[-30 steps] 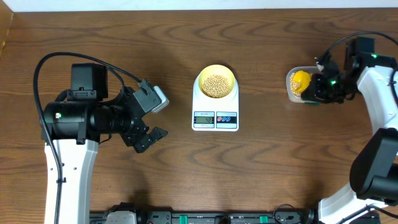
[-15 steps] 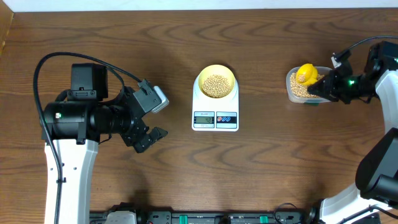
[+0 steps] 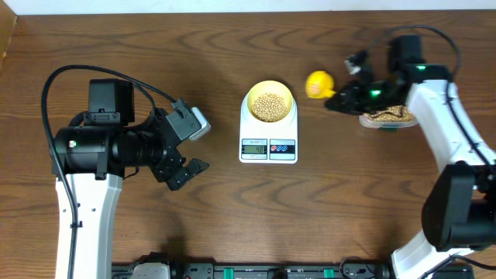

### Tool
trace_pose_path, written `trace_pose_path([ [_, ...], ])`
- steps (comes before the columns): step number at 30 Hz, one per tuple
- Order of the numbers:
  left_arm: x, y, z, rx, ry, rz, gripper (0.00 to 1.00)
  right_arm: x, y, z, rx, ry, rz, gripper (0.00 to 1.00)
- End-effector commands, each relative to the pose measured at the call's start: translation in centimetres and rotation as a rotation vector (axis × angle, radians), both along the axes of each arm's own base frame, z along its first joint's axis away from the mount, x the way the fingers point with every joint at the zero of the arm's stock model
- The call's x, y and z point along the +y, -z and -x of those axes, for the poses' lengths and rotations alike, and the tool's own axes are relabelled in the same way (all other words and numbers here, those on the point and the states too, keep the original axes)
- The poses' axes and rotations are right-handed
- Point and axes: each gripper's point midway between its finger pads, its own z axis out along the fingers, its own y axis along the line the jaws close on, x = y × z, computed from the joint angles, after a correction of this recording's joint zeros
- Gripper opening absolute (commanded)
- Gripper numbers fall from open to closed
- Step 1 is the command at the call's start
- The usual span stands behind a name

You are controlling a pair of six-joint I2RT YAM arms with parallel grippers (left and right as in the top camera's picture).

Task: Scoop item into bowl and weigh 50g on scale
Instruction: 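Lift the scoop and carry it left over the yellow bowl, then tilt the scoop with right gripper to top up the bowl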

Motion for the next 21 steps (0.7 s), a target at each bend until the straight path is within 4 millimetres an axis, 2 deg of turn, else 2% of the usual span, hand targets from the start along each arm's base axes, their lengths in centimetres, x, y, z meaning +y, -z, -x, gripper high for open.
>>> trace_pose_path([
  [1, -0.2, -0.1, 0.2, -0.006, 0.019, 0.011, 0.98, 3.1, -2.5, -0.9, -0.100, -0.037, 0.032, 0.01],
  [4, -0.2, -0.1, 0.2, -0.006, 0.019, 0.011, 0.98, 4.8, -3.4, -1.4, -0.168, -0.067, 0.103, 0.01],
  [12, -0.2, -0.1, 0.2, -0.006, 0.019, 0.011, 0.98, 7.0, -4.0, -2.0, -0.321, -0.124, 0.313, 0.01],
  [21, -0.2, -0.1, 0.2, -0.006, 0.019, 0.011, 0.98, 7.9, -3.4, -1.5, -0.403, -0.202, 0.457, 0.01],
])
